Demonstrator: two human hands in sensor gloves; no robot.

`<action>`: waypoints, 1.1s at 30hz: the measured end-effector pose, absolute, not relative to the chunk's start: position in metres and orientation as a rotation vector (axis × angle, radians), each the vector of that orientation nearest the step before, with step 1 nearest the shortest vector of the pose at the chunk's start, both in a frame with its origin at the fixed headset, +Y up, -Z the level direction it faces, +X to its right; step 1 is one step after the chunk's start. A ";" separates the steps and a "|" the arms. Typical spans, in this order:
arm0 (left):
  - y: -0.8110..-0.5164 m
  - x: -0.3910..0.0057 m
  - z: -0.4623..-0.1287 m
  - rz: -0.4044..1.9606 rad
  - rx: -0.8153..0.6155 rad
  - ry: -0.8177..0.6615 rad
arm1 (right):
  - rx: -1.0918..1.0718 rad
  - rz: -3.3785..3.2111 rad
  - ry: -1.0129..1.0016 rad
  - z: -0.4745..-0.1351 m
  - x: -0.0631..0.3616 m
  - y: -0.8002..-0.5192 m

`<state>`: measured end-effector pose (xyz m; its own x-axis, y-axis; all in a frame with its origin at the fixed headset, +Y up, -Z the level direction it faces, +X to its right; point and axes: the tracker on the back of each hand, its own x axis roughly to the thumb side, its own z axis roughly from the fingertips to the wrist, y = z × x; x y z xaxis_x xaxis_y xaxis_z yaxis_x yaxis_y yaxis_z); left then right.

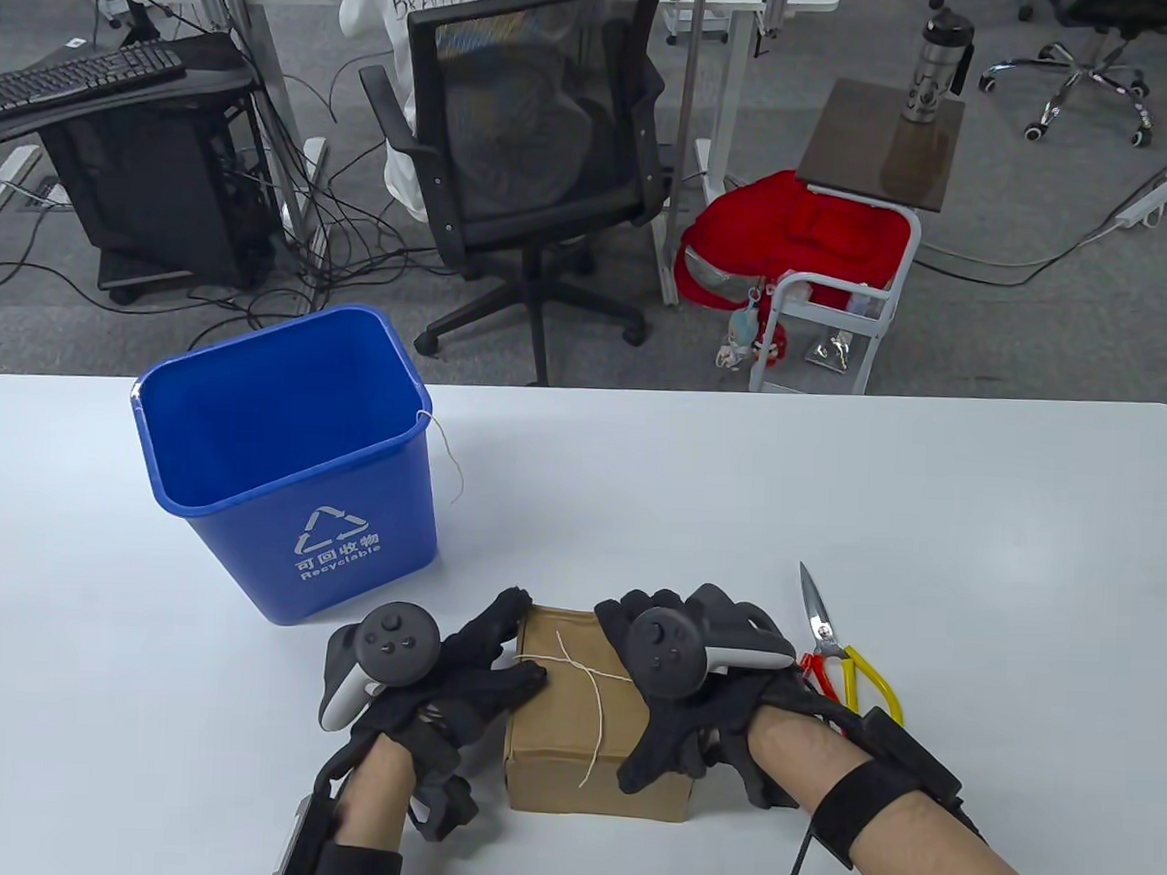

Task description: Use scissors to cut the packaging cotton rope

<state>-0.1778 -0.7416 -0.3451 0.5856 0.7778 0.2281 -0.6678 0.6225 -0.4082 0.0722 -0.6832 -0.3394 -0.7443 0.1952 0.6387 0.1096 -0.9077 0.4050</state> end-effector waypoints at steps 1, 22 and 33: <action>-0.742 -0.177 -0.345 0.855 -0.292 -0.409 | 1.104 2.819 0.670 -0.341 0.069 -0.684; -0.747 -0.190 -0.349 1.122 -0.299 -0.404 | 1.006 2.641 0.448 -0.348 0.081 -0.695; -0.748 -0.195 -0.355 1.151 -0.350 -0.410 | 0.935 2.489 0.220 -0.344 0.115 -0.655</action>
